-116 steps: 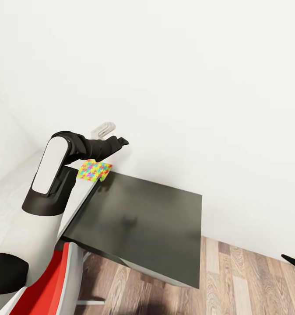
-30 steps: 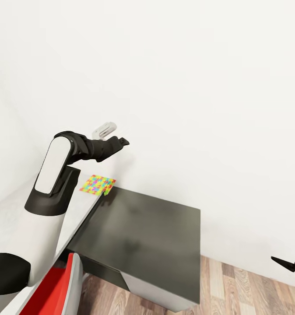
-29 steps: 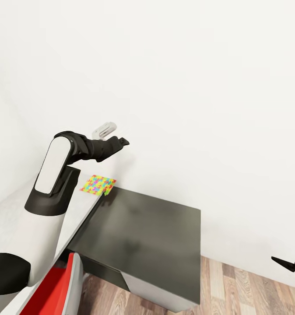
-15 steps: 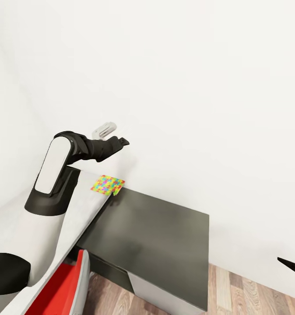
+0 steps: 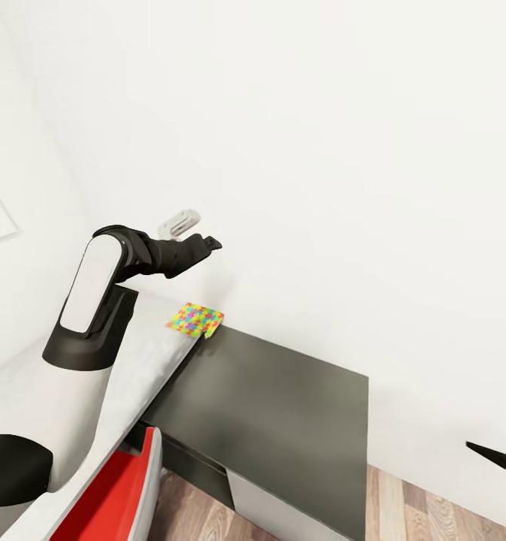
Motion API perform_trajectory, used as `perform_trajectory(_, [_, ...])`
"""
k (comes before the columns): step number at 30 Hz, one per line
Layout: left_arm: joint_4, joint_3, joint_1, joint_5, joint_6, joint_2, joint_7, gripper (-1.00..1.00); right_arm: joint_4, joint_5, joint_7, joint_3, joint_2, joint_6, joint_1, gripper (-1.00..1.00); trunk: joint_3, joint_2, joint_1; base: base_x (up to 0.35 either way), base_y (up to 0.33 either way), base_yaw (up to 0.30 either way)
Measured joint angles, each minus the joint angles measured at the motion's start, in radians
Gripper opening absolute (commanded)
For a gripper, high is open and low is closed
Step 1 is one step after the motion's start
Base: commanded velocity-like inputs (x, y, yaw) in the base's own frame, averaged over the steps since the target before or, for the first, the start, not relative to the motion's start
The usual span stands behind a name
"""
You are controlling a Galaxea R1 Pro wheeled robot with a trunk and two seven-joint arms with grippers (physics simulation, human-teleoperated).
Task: Put all the toys in the child's room - the three board games (two on the bed and one on the table), the two jigsaw puzzles on the table, and the tennis ball on the table - inside the toy box on the table in the child's room.
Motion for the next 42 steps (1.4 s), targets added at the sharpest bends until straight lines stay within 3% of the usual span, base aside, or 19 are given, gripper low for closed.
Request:
perform_trajectory(7, [0.0, 0.0, 0.0, -0.001, 0.0, 0.0, 0.0, 1.0, -0.065, 0.001, 0.083, 0.0, -0.007, 0.018, 0.0, 1.0, 0.011, 0.0, 0.0, 0.0, 0.0, 0.101])
perform_trajectory(20, [0.001, 0.0, 0.0, -0.002, 0.0, -0.001, 0.0, 1.0, -0.342, 0.01, 0.109, 0.004, -0.114, -0.006, 0.007, 1.0, 0.031, 0.0, 0.0, 0.0, 0.0, 0.11])
perform_trajectory(31, [0.001, -0.001, 0.0, -0.002, 0.0, -0.001, -0.001, 1.0, -0.38, 0.01, 0.11, 0.002, -0.152, -0.011, 0.008, 1.0, 0.049, 0.0, 0.0, 0.0, 0.0, 0.118])
perform_trajectory(42, [0.008, -0.001, 0.0, -0.002, -0.001, -0.001, -0.004, 1.0, -0.358, -0.001, 0.111, 0.003, -0.16, -0.015, 0.009, 1.0, 0.064, 0.0, 0.0, 0.0, 0.0, 0.116])
